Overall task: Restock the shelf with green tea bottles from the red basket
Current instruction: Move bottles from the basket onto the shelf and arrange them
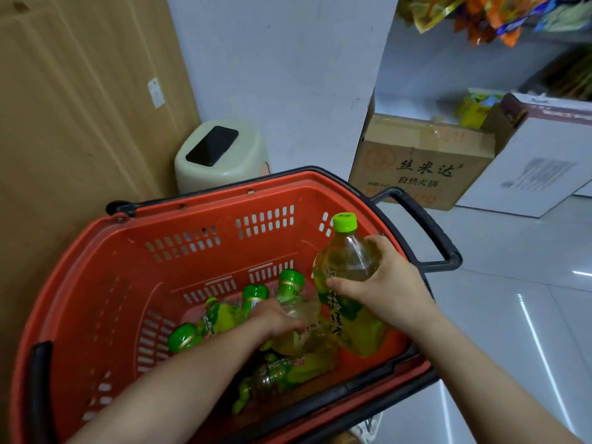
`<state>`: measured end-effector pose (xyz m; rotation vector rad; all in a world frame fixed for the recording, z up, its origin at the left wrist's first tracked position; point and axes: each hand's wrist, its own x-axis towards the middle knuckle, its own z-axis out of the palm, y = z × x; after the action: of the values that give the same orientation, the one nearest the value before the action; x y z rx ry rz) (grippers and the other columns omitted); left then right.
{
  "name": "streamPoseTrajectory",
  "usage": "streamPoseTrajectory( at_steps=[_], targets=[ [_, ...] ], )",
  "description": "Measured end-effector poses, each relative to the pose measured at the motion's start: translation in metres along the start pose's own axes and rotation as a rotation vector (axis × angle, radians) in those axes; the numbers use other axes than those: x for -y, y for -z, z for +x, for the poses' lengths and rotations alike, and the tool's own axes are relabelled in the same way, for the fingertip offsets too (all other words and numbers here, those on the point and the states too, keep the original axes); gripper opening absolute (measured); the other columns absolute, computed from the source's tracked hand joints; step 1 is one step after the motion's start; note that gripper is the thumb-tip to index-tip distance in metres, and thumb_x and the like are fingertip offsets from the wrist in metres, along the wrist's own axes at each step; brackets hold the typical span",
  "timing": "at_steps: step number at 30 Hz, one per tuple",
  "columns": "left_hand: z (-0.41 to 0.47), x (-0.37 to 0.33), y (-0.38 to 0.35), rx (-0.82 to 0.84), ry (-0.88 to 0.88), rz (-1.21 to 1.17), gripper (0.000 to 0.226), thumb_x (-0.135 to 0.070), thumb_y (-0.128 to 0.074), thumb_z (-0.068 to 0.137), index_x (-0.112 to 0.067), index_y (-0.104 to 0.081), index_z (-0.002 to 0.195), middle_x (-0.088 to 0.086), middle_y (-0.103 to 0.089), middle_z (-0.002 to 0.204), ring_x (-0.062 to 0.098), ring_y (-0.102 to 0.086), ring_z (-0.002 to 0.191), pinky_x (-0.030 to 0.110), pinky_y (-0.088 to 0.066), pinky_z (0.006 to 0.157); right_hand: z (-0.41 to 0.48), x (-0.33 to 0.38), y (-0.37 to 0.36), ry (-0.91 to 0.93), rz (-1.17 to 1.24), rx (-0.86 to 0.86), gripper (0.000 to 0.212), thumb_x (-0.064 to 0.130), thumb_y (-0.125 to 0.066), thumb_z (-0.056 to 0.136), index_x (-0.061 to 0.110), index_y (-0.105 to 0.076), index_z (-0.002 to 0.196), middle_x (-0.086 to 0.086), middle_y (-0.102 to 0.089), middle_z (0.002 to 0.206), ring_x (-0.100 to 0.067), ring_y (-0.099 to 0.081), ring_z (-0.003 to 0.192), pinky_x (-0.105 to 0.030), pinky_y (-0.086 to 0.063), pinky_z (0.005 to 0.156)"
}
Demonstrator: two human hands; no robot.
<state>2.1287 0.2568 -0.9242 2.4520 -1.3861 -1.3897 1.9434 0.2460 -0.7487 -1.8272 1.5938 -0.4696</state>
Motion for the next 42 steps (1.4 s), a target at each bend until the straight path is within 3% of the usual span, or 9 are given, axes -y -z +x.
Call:
streamPoseTrajectory(
  at_steps=[5,11,14,19,25,28,35,39,42],
  targets=[
    [-0.057,0.003,0.059,-0.162,-0.113,0.250,0.068,-0.060,-0.074,0.056,-0.021,-0.058,0.110,-0.005,-0.064,0.098,0.017,-0.061,0.088,0.031,-0.053,0.077,-0.004,0.007,0.002,0.002,-0.063,0.042,0.098,0.056,-0.081,0.058,0.026,-0.034,0.138,0.002,-0.061,0.118,-0.014,-0.055,0.087,-0.026,-0.046,0.071],
    [-0.167,0.021,0.142,-0.395,-0.202,0.373,0.070,-0.052,-0.073,0.054,-0.032,-0.054,0.119,-0.008,-0.067,0.104,0.018,-0.063,0.097,0.030,-0.052,0.077,-0.023,0.044,0.003,0.128,-0.127,0.056,0.094,0.055,-0.080,0.060,0.024,-0.036,0.138,0.006,-0.059,0.099,-0.015,-0.057,0.081,-0.029,-0.049,0.068],
    [-0.237,0.041,0.181,-0.511,-0.219,0.388,0.075,-0.051,-0.073,0.051,-0.034,-0.051,0.121,-0.009,-0.066,0.107,0.018,-0.062,0.098,0.031,-0.052,0.078,-0.033,0.077,0.007,0.210,-0.068,0.031,0.088,0.057,-0.080,0.057,0.025,-0.044,0.131,0.002,-0.064,0.111,-0.021,-0.061,0.094,-0.031,-0.049,0.075],
    [-0.370,0.082,0.230,-0.748,-0.169,0.384,0.088,-0.051,-0.074,0.049,-0.036,-0.044,0.131,-0.007,-0.065,0.112,0.020,-0.061,0.100,0.033,-0.052,0.081,-0.067,0.157,0.004,0.407,0.162,-0.029,0.082,0.059,-0.079,0.052,0.031,-0.048,0.123,0.001,-0.065,0.111,-0.023,-0.062,0.101,-0.034,-0.048,0.079],
    [-0.521,0.141,0.271,-1.103,0.023,0.346,0.082,-0.050,-0.079,0.049,-0.038,-0.053,0.125,-0.006,-0.067,0.110,0.020,-0.060,0.101,0.033,-0.052,0.083,-0.138,0.255,-0.014,0.627,0.458,0.100,0.087,0.069,-0.075,0.037,0.037,-0.048,0.114,0.004,-0.065,0.107,-0.018,-0.063,0.097,-0.040,-0.051,0.088],
    [-0.584,0.174,0.289,-1.205,0.143,0.364,0.085,-0.050,-0.080,0.049,-0.035,-0.052,0.129,-0.002,-0.066,0.118,0.022,-0.059,0.109,0.035,-0.051,0.087,-0.173,0.307,-0.023,0.780,0.487,0.163,0.074,0.057,-0.081,0.047,0.043,-0.045,0.109,0.013,-0.061,0.096,-0.012,-0.060,0.088,-0.037,-0.050,0.082],
    [-0.663,0.222,0.330,-1.058,0.452,0.523,0.091,-0.051,-0.079,0.053,-0.035,-0.046,0.136,-0.012,-0.060,0.078,0.018,-0.056,0.085,0.027,-0.044,0.060,-0.216,0.420,-0.071,0.926,0.620,0.257,0.069,0.048,-0.086,0.051,0.037,-0.048,0.109,0.013,-0.065,0.093,-0.012,-0.064,0.088,-0.034,-0.051,0.080],
    [-0.661,0.248,0.353,-0.892,0.509,0.563,0.090,-0.050,-0.079,0.055,-0.030,-0.045,0.137,-0.013,-0.055,0.072,0.018,-0.057,0.088,0.032,-0.052,0.067,-0.233,0.456,-0.102,0.967,0.625,0.271,0.068,0.049,-0.085,0.054,0.040,-0.043,0.107,0.021,-0.057,0.088,-0.014,-0.061,0.090,-0.037,-0.053,0.080],
    [-0.649,0.260,0.365,-0.793,0.499,0.622,0.087,-0.047,-0.078,0.060,-0.029,-0.045,0.138,-0.014,-0.051,0.069,0.017,-0.055,0.083,0.028,-0.045,0.058,-0.238,0.473,-0.122,0.988,0.589,0.283,0.068,0.055,-0.082,0.052,0.044,-0.041,0.105,0.017,-0.059,0.088,-0.017,-0.062,0.092,-0.042,-0.054,0.082]
  ],
)
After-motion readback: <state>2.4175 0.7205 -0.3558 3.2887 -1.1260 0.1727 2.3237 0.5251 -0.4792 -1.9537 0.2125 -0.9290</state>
